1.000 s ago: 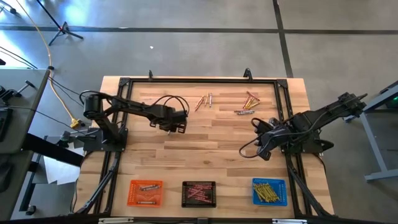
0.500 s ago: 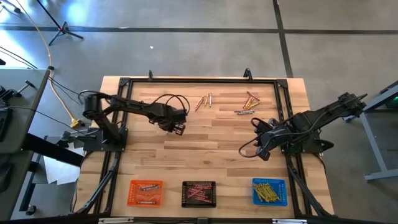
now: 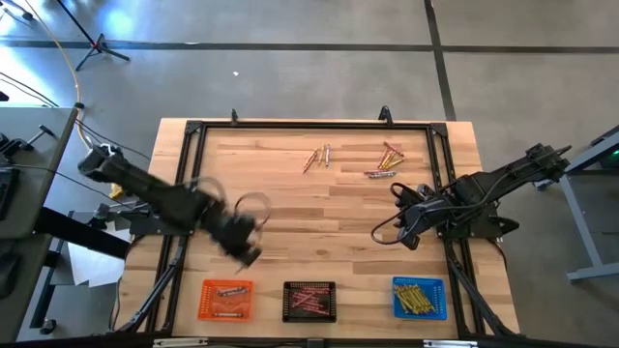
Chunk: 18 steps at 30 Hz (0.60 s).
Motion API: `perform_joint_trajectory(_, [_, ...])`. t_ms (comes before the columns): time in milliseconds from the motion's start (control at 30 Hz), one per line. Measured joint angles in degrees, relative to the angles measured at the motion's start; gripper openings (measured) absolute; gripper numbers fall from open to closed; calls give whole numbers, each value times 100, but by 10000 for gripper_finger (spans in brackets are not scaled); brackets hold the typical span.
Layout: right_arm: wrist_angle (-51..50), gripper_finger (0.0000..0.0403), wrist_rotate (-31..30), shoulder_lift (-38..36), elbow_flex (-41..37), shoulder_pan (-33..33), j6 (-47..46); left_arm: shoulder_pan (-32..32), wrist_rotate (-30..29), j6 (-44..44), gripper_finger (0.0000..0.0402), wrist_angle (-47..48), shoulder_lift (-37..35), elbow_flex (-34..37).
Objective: Sort crayons
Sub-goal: Put the gray crayon into the orange bin
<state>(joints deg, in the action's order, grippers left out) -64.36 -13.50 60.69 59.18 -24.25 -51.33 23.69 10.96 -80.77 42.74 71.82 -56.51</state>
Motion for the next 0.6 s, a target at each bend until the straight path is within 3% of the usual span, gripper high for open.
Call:
perform_joint_trajectory(167, [20, 105, -2, -1, 0, 0, 370, 1656, -446, -2152, 1, 77, 156, 0])
perform_joint_trajectory(333, [67, 105, -2, 0, 0, 0, 583, 2566, -674, -3662, 1, 172, 708, 0])
perform_joint_trajectory(600, [99, 105, -2, 0, 0, 0, 638, 2842, -655, -3952, 27, -31, 1300, -2])
